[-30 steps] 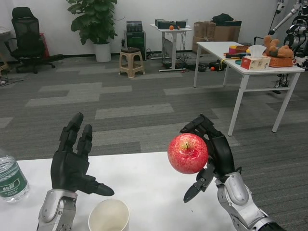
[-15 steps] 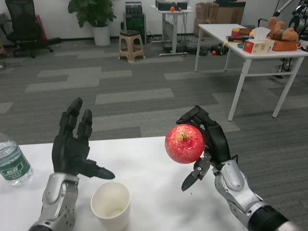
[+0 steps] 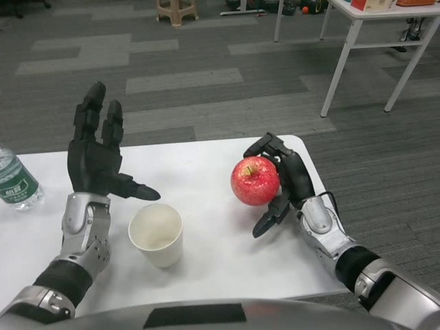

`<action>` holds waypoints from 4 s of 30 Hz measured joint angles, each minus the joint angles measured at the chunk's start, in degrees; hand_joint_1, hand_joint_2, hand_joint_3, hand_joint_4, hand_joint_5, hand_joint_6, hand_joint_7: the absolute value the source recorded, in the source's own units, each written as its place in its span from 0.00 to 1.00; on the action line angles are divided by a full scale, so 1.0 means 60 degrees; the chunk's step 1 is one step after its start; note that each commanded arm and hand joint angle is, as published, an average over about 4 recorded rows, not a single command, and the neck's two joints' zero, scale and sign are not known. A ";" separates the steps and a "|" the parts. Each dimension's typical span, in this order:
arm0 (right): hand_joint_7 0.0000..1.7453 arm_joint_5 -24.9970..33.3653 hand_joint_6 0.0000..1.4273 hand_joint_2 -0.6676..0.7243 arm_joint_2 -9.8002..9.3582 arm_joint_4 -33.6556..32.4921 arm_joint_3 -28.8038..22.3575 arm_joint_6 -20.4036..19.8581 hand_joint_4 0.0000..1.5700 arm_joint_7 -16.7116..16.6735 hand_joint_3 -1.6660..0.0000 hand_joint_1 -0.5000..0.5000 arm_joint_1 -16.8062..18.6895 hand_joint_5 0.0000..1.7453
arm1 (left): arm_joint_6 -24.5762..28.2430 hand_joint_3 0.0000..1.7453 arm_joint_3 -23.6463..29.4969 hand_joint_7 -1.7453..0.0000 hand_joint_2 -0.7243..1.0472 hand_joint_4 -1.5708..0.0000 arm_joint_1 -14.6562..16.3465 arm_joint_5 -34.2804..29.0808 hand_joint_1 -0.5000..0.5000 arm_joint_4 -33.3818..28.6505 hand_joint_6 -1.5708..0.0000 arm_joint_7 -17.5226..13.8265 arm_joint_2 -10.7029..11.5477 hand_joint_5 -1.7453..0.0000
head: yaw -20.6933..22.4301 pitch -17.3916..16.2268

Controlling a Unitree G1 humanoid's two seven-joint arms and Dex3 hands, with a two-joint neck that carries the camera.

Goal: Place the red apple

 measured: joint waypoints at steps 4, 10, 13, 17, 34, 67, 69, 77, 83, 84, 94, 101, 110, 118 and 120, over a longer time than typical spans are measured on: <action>0.84 0.0040 0.42 0.95 0.0043 0.0527 0.0403 -0.0027 0.65 0.0082 0.90 0.92 -0.0154 0.94 | -0.0001 0.05 -0.0017 0.77 0.30 1.00 -0.0007 -0.0001 0.15 0.0088 1.00 0.0001 0.0000 1.00 | -0.0054 -0.0189; 0.84 0.0124 0.42 0.95 0.0134 0.0977 0.0678 -0.0099 0.65 0.0197 0.90 0.94 -0.0363 0.94 | -0.0003 0.05 -0.0039 0.80 0.30 1.00 -0.0050 -0.0001 0.14 0.0171 1.00 0.0001 0.0000 1.00 | -0.0191 -0.0301; 0.84 0.0146 0.41 0.95 0.0129 0.1049 0.0867 -0.0151 0.65 0.0200 0.90 0.93 -0.0443 0.94 | -0.0004 0.05 -0.0100 0.80 0.30 1.00 -0.0159 -0.0001 0.14 0.0221 1.00 0.0001 0.0000 1.00 | -0.0241 -0.0330; 0.84 0.0168 0.40 0.95 0.0127 0.1055 0.1090 -0.0190 0.65 0.0206 0.90 0.92 -0.0530 0.94 | -0.0004 0.03 -0.0164 0.80 0.30 1.00 -0.0294 -0.0002 0.14 0.0264 1.00 0.0001 0.0000 1.00 | -0.0273 -0.0372; 0.74 0.0177 0.00 0.95 -0.0022 0.0782 0.1442 -0.0201 0.28 0.0476 0.92 0.76 -0.0573 0.46 | -0.0004 0.03 -0.0280 0.80 0.30 1.00 -0.0379 -0.0021 0.16 0.0501 1.00 0.0001 0.0000 1.00 | -0.0272 -0.0300; 0.08 0.0048 0.00 1.00 -0.0184 0.0009 0.0185 0.0017 0.00 0.0736 1.00 0.08 0.0198 0.00 | -0.0004 0.01 -0.0301 0.78 0.30 1.00 -0.0411 -0.0090 0.16 0.0577 1.00 0.0001 -0.0007 1.00 | -0.0223 0.0018; 0.06 0.0046 0.00 1.00 -0.0185 -0.0070 0.0064 0.0021 0.00 0.0738 1.00 0.08 0.0263 0.00 | -0.0004 0.03 -0.0301 0.79 0.30 1.00 -0.0412 -0.0090 0.16 0.0577 1.00 0.0001 -0.0008 1.00 | -0.0209 0.0047; 0.00 0.0003 0.00 1.00 -0.0221 -0.0723 -0.0840 0.0074 0.00 0.0809 1.00 0.04 0.0578 0.00 | -0.0005 0.03 -0.0298 0.80 0.30 1.00 -0.0423 -0.0095 0.16 0.0579 1.00 0.0001 -0.0014 1.00 | -0.0108 0.0263; 0.00 -0.0007 0.00 1.00 -0.0296 -0.1779 -0.2258 0.0149 0.00 0.0819 1.00 0.04 0.0809 0.00 | -0.0005 0.05 -0.0286 0.78 0.30 1.00 -0.0443 -0.0104 0.16 0.0586 1.00 0.0001 -0.0022 1.00 | 0.0069 0.0897; 0.00 -0.0007 0.00 1.00 -0.0343 -0.2040 -0.2485 0.0160 0.00 0.0788 1.00 0.04 0.0871 0.00 | -0.0005 0.05 -0.0273 0.79 0.30 1.00 -0.0446 -0.0105 0.16 0.0587 1.00 0.0001 -0.0025 1.00 | 0.0099 0.1035; 0.00 0.0091 0.00 1.00 -0.0915 -0.3886 -0.4327 0.0157 0.00 0.0277 1.00 0.04 0.1135 0.00 | -0.0008 0.03 -0.0001 0.80 0.30 1.00 -0.0494 -0.0102 0.15 0.0587 1.00 0.0002 -0.0030 1.00 | 0.0233 0.2954; 0.00 0.0179 0.00 0.93 -0.0905 -0.4026 -0.5350 0.0160 0.00 0.0054 1.00 0.08 0.1155 0.00 | -0.0006 0.05 0.0183 0.80 0.30 1.00 -0.0664 -0.0080 0.16 0.0587 1.00 0.0002 -0.0030 1.00 | 0.0071 0.4236; 0.00 0.0178 0.00 0.93 -0.0759 -0.4086 -0.5918 0.0158 0.00 -0.0061 0.96 0.06 0.0939 0.00 | 0.0023 0.01 0.0779 0.80 0.30 1.00 -0.0724 0.0147 0.16 0.0584 1.00 0.0001 -0.0037 1.00 | 0.0052 0.5166; 0.00 0.0175 0.00 0.95 -0.0624 -0.4606 -0.6045 0.0154 0.00 -0.0155 1.00 0.04 0.0862 0.00 | 0.0096 0.05 0.2016 0.80 0.30 1.00 -0.0657 0.0739 0.16 0.0029 1.00 0.0035 -0.0035 1.00 | 0.0078 0.5392; 0.00 0.0175 0.00 0.95 -0.0618 -0.4707 -0.6049 0.0153 0.00 -0.0185 1.00 0.04 0.0859 0.00 | 0.0116 0.04 0.2313 0.78 0.30 1.00 -0.0628 0.0872 0.16 -0.0177 1.00 0.0050 -0.0019 1.00 | 0.0144 0.5401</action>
